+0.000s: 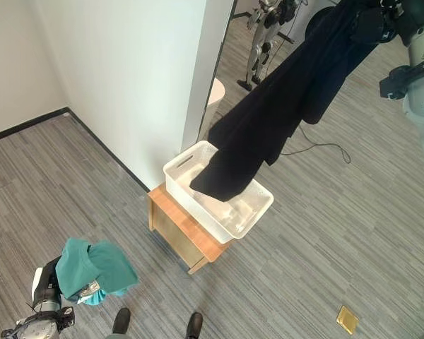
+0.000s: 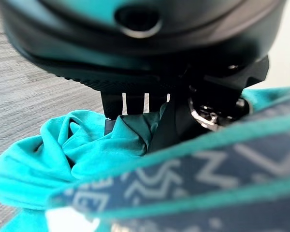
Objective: Pick up bed clothes into laundry basket.
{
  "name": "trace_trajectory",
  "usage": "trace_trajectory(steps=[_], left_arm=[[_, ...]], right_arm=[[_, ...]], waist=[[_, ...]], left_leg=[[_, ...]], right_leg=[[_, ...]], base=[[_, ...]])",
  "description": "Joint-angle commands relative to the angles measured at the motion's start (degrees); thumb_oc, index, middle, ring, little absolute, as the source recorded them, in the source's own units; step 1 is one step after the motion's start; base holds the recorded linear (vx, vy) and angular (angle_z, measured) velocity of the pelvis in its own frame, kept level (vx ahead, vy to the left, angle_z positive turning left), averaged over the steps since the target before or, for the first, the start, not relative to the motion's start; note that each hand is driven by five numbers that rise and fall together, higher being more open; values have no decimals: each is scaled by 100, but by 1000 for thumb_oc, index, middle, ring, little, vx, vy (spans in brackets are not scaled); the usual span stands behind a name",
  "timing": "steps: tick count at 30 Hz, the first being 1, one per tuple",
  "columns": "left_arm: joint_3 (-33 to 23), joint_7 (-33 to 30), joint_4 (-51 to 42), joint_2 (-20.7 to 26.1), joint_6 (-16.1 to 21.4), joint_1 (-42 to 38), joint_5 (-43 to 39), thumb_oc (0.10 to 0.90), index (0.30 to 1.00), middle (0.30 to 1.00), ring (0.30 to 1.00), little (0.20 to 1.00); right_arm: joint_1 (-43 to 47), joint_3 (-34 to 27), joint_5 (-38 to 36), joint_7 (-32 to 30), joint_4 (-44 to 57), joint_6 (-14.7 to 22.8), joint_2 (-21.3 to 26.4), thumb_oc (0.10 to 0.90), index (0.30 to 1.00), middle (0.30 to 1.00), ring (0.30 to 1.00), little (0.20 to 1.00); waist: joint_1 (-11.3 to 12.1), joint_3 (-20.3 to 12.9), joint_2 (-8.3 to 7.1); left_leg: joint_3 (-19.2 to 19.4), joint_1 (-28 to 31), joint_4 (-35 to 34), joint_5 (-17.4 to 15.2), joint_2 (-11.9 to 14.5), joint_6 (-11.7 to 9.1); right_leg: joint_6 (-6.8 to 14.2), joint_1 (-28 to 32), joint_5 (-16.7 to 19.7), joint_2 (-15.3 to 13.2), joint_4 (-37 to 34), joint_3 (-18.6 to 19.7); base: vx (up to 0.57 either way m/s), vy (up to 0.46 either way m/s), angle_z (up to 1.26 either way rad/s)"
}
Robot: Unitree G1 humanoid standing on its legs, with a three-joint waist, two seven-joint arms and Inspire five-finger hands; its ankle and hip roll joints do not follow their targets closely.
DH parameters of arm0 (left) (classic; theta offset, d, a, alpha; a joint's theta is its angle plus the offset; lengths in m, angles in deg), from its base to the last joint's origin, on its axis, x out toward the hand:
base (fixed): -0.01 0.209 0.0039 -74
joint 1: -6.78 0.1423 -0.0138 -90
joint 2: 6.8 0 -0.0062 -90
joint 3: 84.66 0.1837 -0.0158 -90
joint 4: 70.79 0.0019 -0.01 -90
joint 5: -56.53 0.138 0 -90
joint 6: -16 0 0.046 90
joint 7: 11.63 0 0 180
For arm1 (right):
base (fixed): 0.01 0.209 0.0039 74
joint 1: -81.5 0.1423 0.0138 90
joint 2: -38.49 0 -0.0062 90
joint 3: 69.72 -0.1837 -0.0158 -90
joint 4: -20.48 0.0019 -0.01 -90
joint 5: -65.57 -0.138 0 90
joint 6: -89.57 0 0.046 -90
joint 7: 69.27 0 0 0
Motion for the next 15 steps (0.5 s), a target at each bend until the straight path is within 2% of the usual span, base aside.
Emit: trace_trajectory(steps=[1, 3, 7, 10, 14, 15], left_arm=[[-8, -2, -616, 577, 539, -288, -88, 400, 300, 300, 300, 300], [5, 9, -615, 573, 530, -279, -92, 400, 300, 300, 300, 300], [72, 88, -635, 558, 550, -268, -123, 400, 300, 300, 300, 300], [103, 105, -623, 540, 562, -289, -162, 400, 300, 300, 300, 300], [204, 134, -595, 507, 584, -317, -218, 400, 300, 300, 300, 300], [204, 134, -595, 510, 584, -316, -218, 400, 300, 300, 300, 300]], right_arm=[[705, -131, -101, -495, -171, -32, 566, 400, 300, 300, 300, 300], [532, -250, -112, -467, -127, -19, 542, 400, 300, 300, 300, 300], [20, -544, -106, -342, 54, 39, 169, 400, 300, 300, 300, 300], [-153, -628, -112, -303, 76, 44, -40, 400, 300, 300, 300, 300], [-572, -860, -186, -267, 44, 61, -663, 400, 300, 300, 300, 300], [-583, -869, -184, -267, 48, 60, -664, 400, 300, 300, 300, 300]], waist=[[-14, -489, -219], [-33, -457, -163], [-33, -223, 95], [-22, -170, 152], [8, -45, 303], [9, -48, 300]], left_leg=[[175, 123, -1, -243, 200, -217], [174, 101, -1, -221, 207, -231], [223, -69, -1, -92, 235, -284], [246, -144, -1, -45, 237, -301], [276, -274, -1, 41, 242, -325], [276, -276, -1, 41, 242, -325]], right_leg=[[429, 309, -525, -352, 38, -123], [416, 292, -538, -344, 38, -118], [388, 113, -568, -334, 38, -100], [370, 44, -568, -320, 38, -98], [339, -76, -583, -305, 38, -104], [339, -78, -583, -304, 38, -104]], base=[[16, -45, 1], [2, -49, 1], [-48, -45, -2], [-33, -25, -1], [-29, -24, -5], [-14, -25, -4]])
